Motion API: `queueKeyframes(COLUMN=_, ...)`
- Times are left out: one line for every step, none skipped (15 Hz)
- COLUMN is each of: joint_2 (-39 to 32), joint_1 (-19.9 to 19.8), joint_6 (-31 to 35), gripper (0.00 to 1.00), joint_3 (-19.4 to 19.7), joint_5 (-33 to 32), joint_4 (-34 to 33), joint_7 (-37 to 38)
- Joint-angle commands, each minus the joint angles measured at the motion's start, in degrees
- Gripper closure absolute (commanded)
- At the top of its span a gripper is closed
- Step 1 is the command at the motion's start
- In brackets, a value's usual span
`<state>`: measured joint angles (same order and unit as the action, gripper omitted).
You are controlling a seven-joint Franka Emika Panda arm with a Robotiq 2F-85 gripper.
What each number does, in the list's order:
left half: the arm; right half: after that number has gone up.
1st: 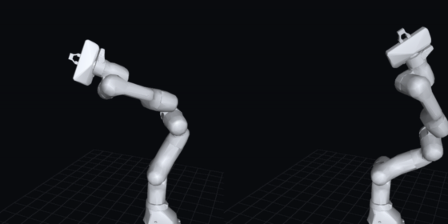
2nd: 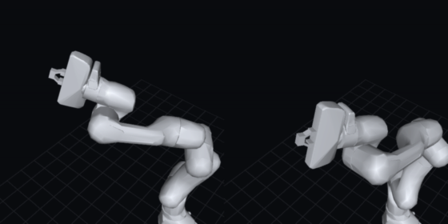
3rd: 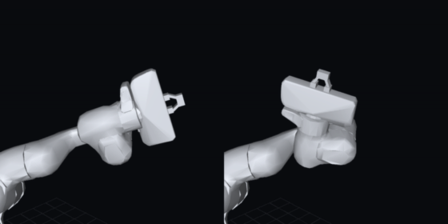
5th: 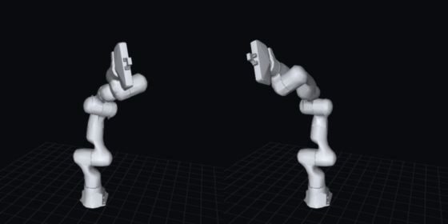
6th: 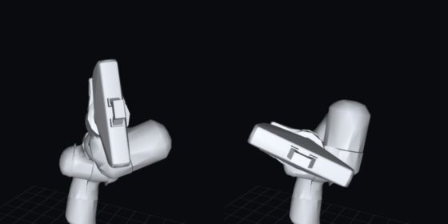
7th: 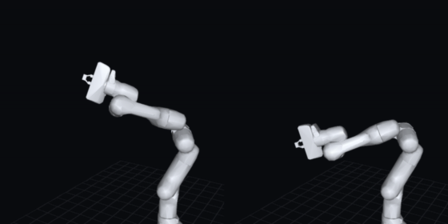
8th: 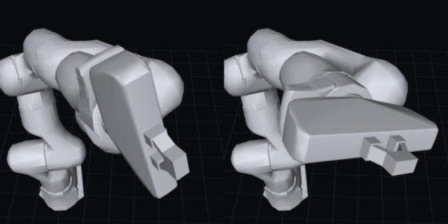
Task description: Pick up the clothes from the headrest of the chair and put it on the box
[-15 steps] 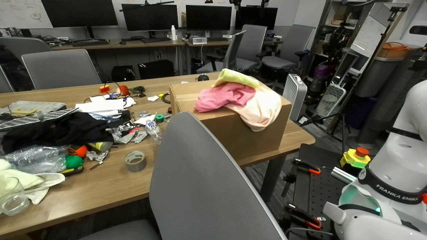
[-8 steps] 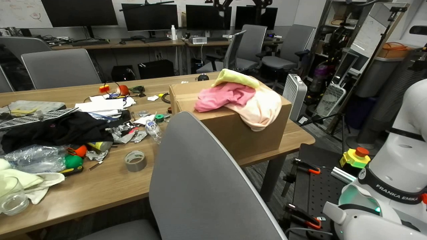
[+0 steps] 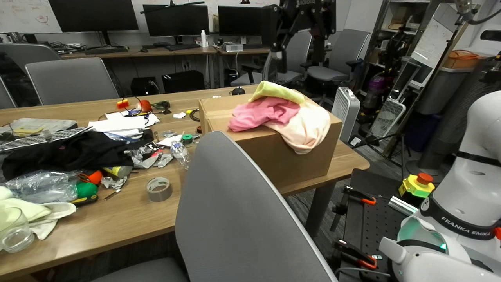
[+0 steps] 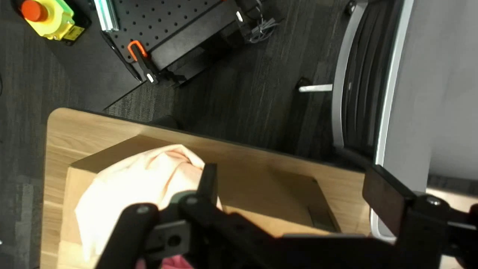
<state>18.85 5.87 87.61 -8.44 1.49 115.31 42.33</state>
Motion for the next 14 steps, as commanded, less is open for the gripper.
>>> queueKeyframes(joint_2=5.93, joint_1=0.77, joint_6=0.51, gripper=0.00, joint_3=-0.31, joint_5=4.60, joint_4=6.18, joint_7=-7.24)
queueKeyframes(joint_2=7.53, joint_1=0.58, joint_6=0.62, gripper=0.00, joint_3=-0.64, joint_5=5.78, joint_4=8.19, joint_7=-6.86)
queueKeyframes(joint_2=8.54, joint_1=0.14, joint_6=1.23, gripper=0.00, joint_3=-0.87, joint_5=6.85, joint_4=9.22, joint_7=-5.71)
queueKeyframes(joint_2=9.55, joint_1=-0.11, joint_6=1.75, gripper=0.00, joint_3=-0.85, joint_5=8.02, joint_4=10.29, joint_7=-5.49)
queueKeyframes(joint_2=10.24, joint_1=-0.35, joint_6=2.27, gripper=0.00, joint_3=-0.86, joint_5=8.72, joint_4=11.26, joint_7=-5.44)
queueKeyframes(joint_2=11.09, joint_1=-0.70, joint_6=2.68, gripper=0.00, joint_3=-0.97, joint_5=9.52, joint_4=12.10, joint_7=-4.66)
queueKeyframes(joint_2=11.74, joint_1=-0.82, joint_6=2.60, gripper=0.00, joint_3=-0.91, joint_5=10.20, joint_4=12.83, joint_7=-4.96)
queueKeyframes(joint_2=12.53, joint_1=-0.75, joint_6=2.51, gripper=0.00, joint_3=-0.90, joint_5=10.96, joint_4=13.57, joint_7=-5.75)
queueKeyframes(joint_2=13.29, joint_1=-0.69, joint_6=3.03, gripper=0.00, joint_3=-0.76, joint_5=12.04, joint_4=14.46, joint_7=-6.51)
queueKeyframes(joint_2=14.34, joint_1=-0.38, joint_6=3.44, gripper=0.00, joint_3=-0.59, joint_5=13.67, joint_4=15.18, joint_7=-7.35)
queueKeyframes(joint_2=15.04, joint_1=-0.29, joint_6=3.88, gripper=0.00, joint_3=-0.70, joint_5=14.99, joint_4=15.89, joint_7=-7.78)
queueKeyframes(joint_2=11.73, joint_1=-1.45, joint_6=1.60, gripper=0.00, joint_3=-1.69, joint_5=12.63, joint_4=13.23, joint_7=-6.43)
queueKeyframes(joint_2=12.44, joint_1=-1.48, joint_6=1.83, gripper=0.00, joint_3=-1.70, joint_5=13.55, joint_4=13.83, joint_7=-6.79)
queueKeyframes(joint_2=13.04, joint_1=-1.51, joint_6=1.98, gripper=0.00, joint_3=-1.72, joint_5=13.94, joint_4=14.27, joint_7=-7.03)
